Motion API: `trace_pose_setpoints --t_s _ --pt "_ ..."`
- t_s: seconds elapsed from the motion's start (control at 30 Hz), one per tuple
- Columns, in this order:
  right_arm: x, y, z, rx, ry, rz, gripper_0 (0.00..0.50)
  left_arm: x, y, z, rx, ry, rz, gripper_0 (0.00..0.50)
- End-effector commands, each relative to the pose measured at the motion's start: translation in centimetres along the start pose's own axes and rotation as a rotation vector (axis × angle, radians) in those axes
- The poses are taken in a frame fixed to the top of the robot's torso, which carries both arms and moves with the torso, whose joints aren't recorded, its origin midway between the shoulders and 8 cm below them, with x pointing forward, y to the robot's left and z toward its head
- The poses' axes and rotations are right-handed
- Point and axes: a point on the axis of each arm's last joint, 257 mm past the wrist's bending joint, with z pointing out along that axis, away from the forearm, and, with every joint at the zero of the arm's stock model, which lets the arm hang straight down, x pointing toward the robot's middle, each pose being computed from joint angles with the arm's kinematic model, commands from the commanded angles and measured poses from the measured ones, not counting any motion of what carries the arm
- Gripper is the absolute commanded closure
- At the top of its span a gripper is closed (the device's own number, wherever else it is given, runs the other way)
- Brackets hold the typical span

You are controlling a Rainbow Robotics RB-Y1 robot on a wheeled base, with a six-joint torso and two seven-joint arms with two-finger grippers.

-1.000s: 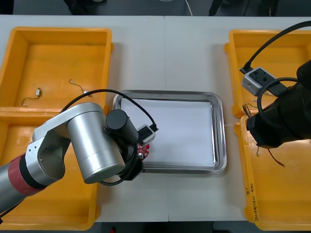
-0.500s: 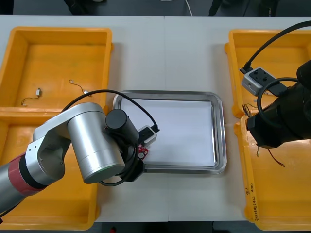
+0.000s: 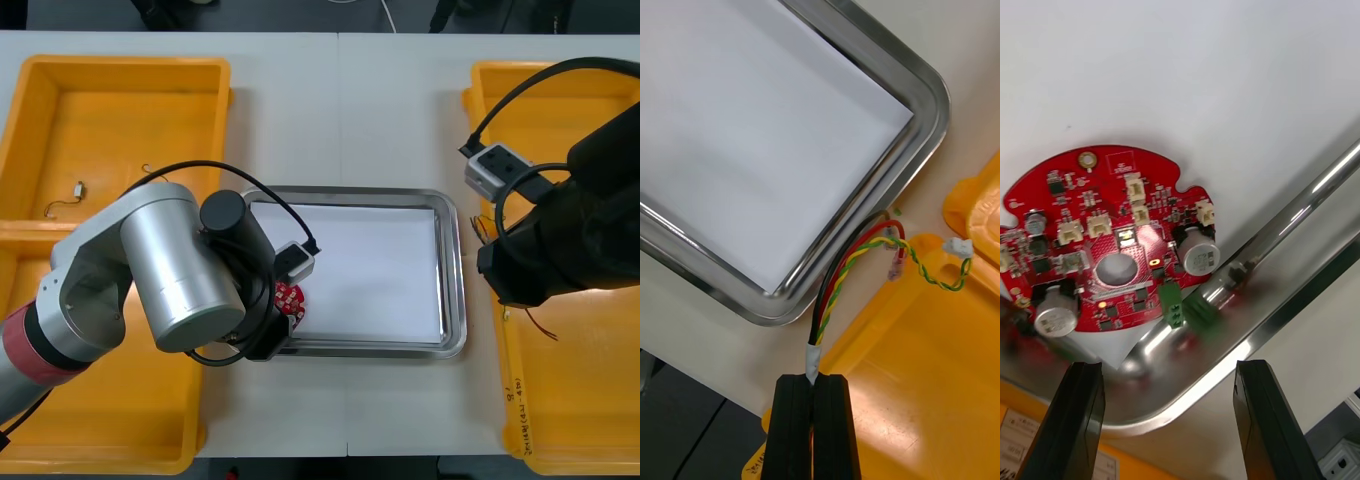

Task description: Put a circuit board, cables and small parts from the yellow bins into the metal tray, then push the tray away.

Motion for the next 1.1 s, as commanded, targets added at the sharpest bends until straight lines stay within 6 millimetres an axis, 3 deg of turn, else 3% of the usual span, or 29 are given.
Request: trace_pose_setpoints --t_s 0.03,0.73,1.1 --pt "-1.3 2.0 0.6 -0.011 -0.002 -0.127 0.5 -3.0 0.3 -3.9 -0.006 -0.09 -0.006 0.0" --pt "-2.3 5.5 5.5 -0.042 0.002 -0.69 0.5 -1.7 5.4 -11.0 -0.024 -0.137 -0.104 0.0" --pt "-3.1 7.4 8.6 -0.079 -0.003 -0.857 0.5 -0.9 10.0 -13.4 -0.062 -0.157 -0.193 0.0"
